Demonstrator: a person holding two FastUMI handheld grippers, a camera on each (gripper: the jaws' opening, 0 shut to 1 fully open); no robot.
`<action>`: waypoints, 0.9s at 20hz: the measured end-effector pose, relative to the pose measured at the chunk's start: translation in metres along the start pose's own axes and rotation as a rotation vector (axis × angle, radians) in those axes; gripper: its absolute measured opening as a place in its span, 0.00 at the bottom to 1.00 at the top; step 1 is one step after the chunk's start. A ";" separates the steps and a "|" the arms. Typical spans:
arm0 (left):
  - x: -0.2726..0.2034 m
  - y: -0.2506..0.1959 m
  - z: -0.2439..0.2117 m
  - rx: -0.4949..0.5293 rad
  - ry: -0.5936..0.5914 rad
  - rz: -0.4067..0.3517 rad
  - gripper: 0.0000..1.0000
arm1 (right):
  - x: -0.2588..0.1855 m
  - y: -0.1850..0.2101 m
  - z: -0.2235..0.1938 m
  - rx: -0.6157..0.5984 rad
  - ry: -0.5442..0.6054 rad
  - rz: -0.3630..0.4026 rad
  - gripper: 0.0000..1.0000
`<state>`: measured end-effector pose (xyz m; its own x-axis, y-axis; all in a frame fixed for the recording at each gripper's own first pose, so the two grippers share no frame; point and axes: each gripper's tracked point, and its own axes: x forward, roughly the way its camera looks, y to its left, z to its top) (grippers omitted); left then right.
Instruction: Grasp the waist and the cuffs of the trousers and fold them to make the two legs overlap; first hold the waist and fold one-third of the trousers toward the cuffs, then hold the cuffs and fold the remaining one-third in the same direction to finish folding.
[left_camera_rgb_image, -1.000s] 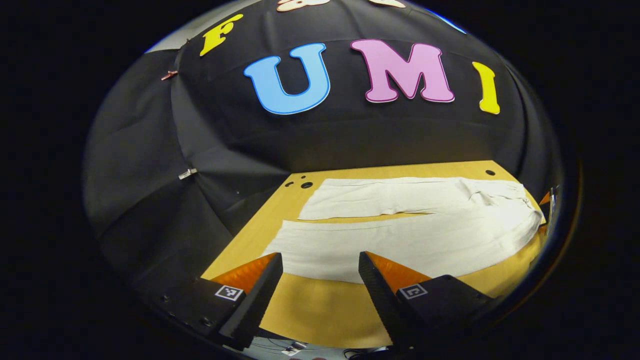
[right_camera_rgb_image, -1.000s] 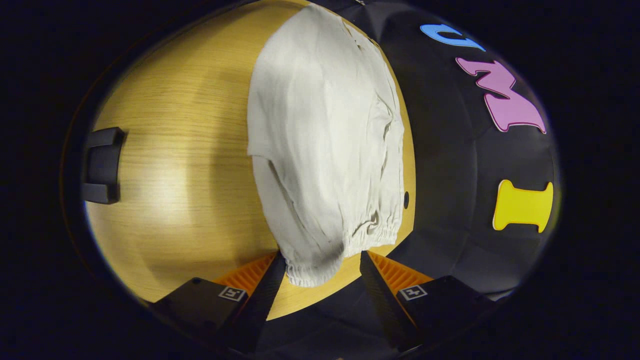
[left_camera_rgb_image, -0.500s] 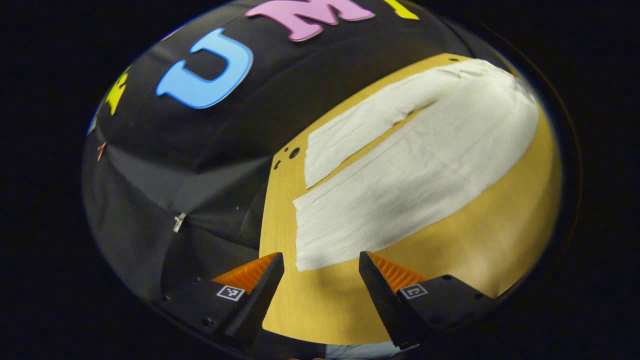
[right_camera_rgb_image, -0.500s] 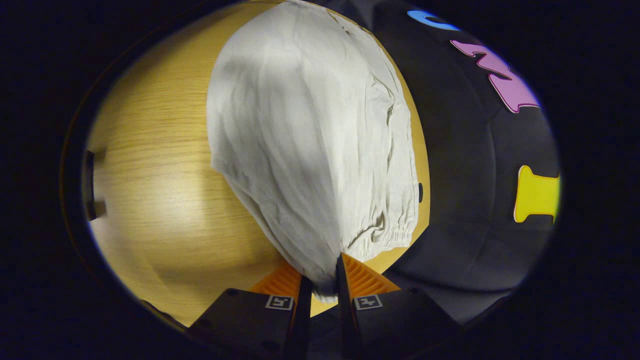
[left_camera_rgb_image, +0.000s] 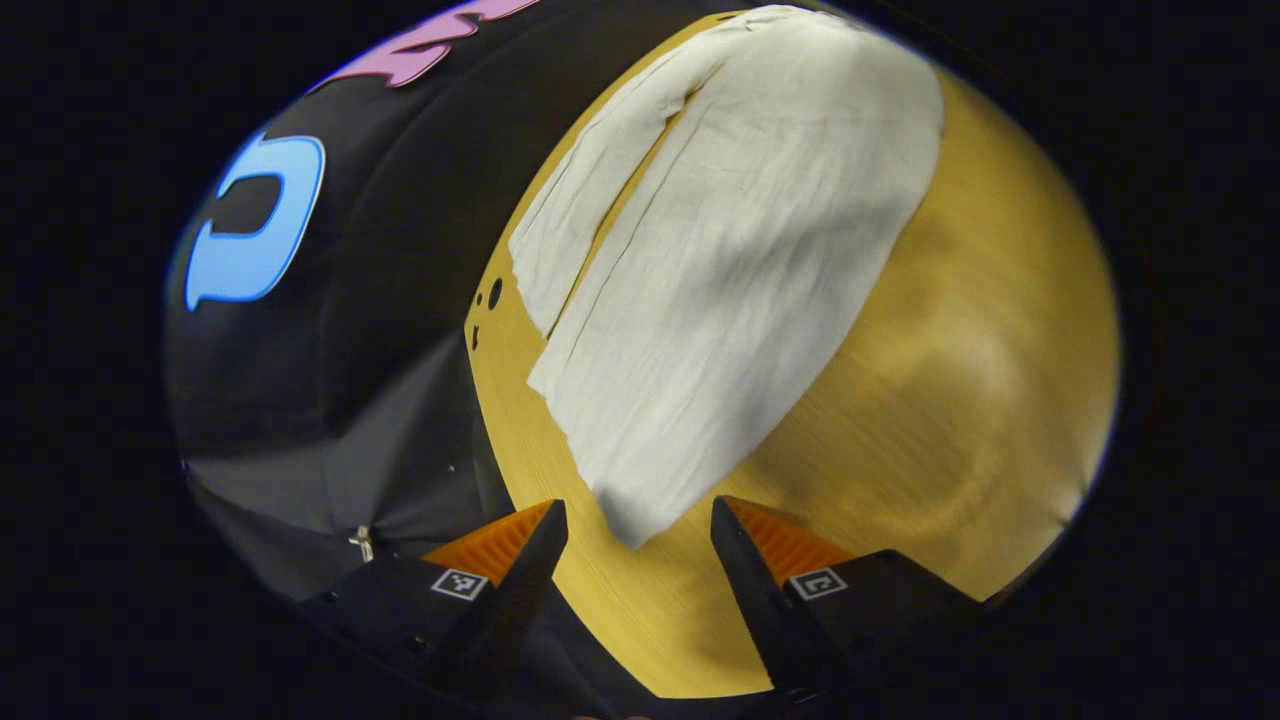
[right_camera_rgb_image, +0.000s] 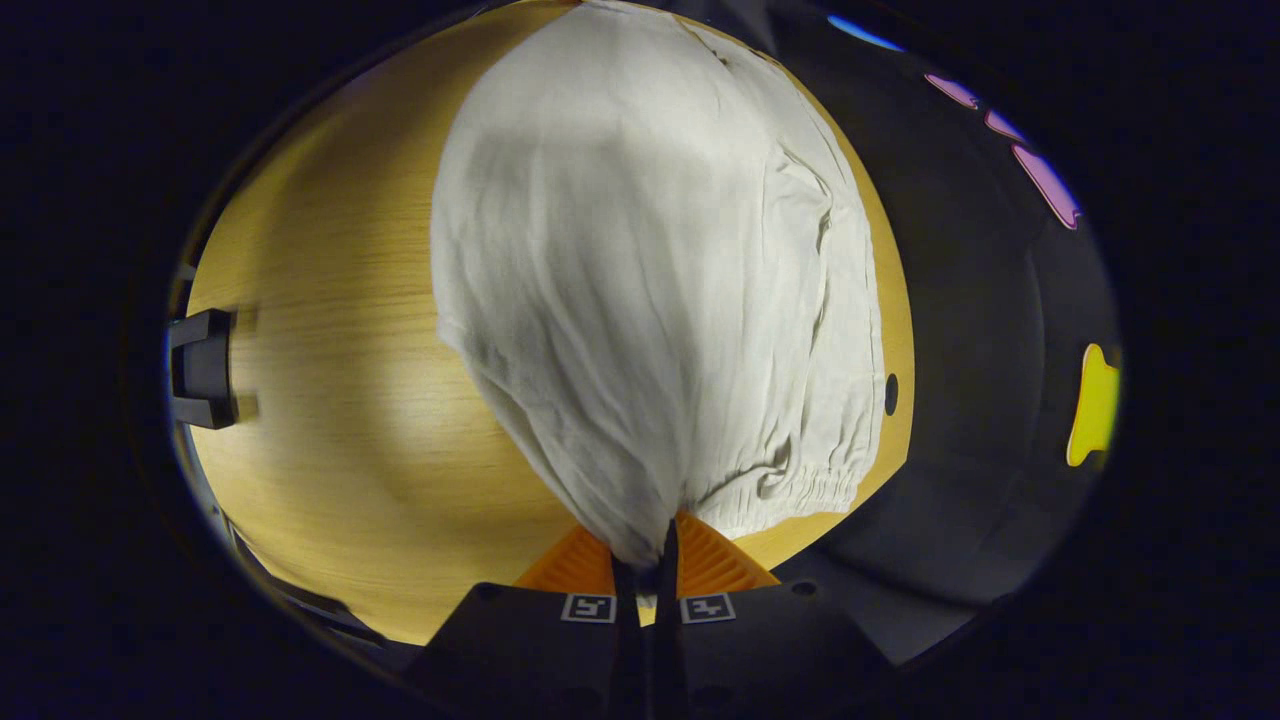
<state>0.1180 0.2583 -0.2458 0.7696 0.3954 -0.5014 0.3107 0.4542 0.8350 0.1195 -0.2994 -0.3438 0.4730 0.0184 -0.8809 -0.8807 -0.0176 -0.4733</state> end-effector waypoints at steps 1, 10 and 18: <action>0.001 0.000 0.005 0.037 -0.015 -0.008 0.92 | 0.001 -0.001 0.001 -0.005 0.000 -0.004 0.08; 0.018 -0.013 0.030 0.278 -0.039 -0.228 0.34 | 0.001 -0.003 0.001 0.031 0.005 -0.061 0.08; 0.023 -0.014 0.030 0.141 0.009 -0.087 0.05 | 0.002 -0.006 0.000 0.054 0.016 -0.156 0.08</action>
<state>0.1477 0.2374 -0.2618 0.7313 0.3671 -0.5749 0.4519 0.3706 0.8115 0.1257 -0.2991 -0.3422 0.6039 0.0004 -0.7971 -0.7965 0.0384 -0.6035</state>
